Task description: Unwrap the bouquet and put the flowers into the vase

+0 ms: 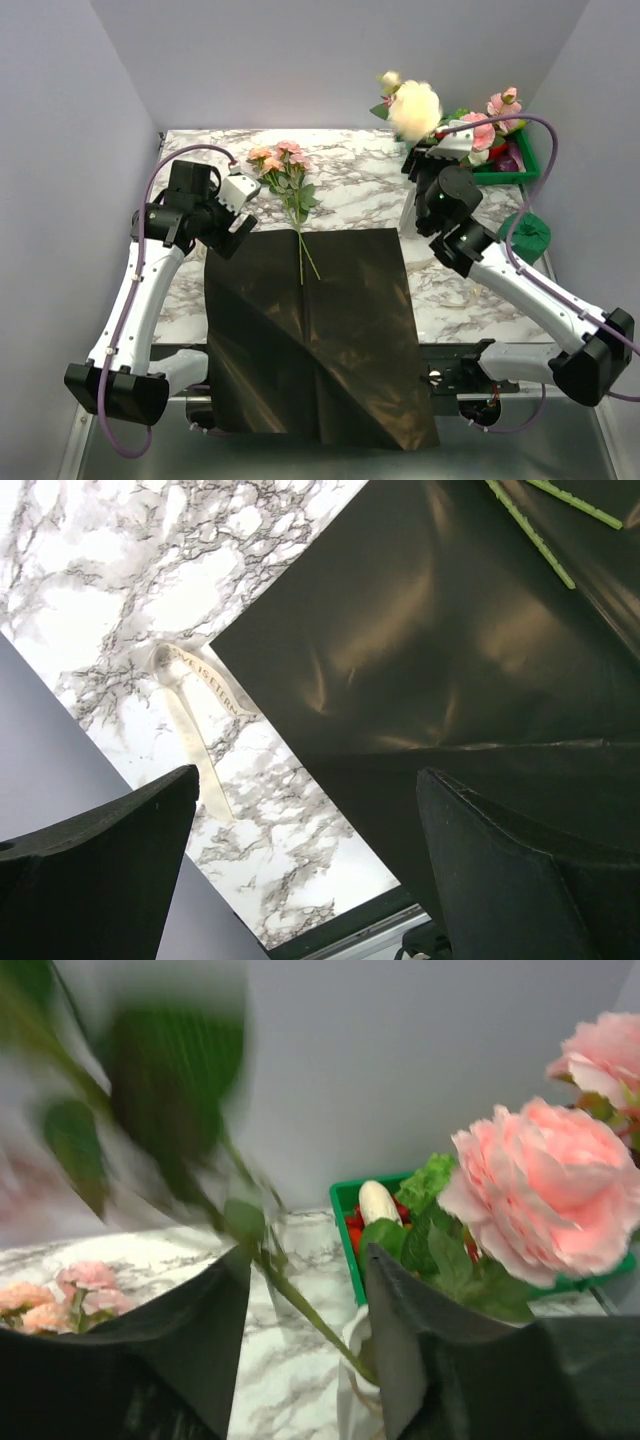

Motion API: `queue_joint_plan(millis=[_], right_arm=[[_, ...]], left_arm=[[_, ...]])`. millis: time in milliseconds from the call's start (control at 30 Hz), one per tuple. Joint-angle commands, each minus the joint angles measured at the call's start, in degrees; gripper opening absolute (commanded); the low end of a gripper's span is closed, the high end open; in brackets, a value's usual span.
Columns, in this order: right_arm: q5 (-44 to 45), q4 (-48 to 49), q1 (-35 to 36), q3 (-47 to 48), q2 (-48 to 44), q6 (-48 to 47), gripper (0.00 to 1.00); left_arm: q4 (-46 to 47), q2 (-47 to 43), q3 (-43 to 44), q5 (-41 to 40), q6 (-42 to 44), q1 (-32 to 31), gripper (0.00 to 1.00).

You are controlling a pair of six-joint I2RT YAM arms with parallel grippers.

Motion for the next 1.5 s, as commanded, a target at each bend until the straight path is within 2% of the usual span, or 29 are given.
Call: queue_joint_plan(millis=[0,33,167,333,467,500,733,833,933,1100,1200,1467], right_arm=[[7.65,-8.02,2.93,-2.18,-4.77,5.70,0.61],[7.66,-9.69,3.29,-2.27,-5.82,7.89,0.66],[9.05,-16.62,6.71,-2.36,-7.58,11.50,0.66],[9.50,-29.20,14.62,-3.32,-7.24,26.08,0.66],[7.84,-44.99,17.00,-4.81,-4.96,42.51,0.66],[7.66,-46.69,18.05,-5.51,-4.69,48.11,0.66],[10.47,-54.09,25.08,-11.84,-4.95,62.22,0.66],[6.96,-48.05,27.28,-14.48,-3.90,57.49,0.66],[1.25,-43.11,27.82,-12.91,2.93,53.09,0.66],[-11.92,-42.41,27.81,2.28,21.98,39.42,0.66],[-14.05,-45.12,27.29,12.01,30.96,35.00,0.66],[-23.63,-46.27,17.54,29.18,42.58,31.47,0.65]], left_arm=[[-1.28,-2.71,0.45,1.01,-0.28,0.35,0.99],[-1.37,-3.15,0.45,1.19,-0.28,0.35,0.99],[-1.63,-4.12,0.27,1.54,-0.55,0.35,0.99],[-1.63,-4.91,-0.43,1.37,-0.46,0.35,0.99],[-2.07,-4.83,-0.08,1.45,-0.46,0.35,0.99],[-2.24,-4.83,0.10,1.45,-0.37,0.35,0.99],[-2.33,-4.30,0.28,1.28,-0.02,0.35,0.99],[-2.25,-4.12,0.19,1.28,-0.02,0.35,0.99],[-2.07,-4.04,0.36,1.37,-0.37,0.35,0.99],[-2.33,-3.77,0.19,1.89,-0.90,0.35,0.99],[-2.25,-3.24,0.01,1.37,-0.99,0.35,0.99],[-1.37,-1.66,-0.43,1.28,-1.34,0.35,0.99]])
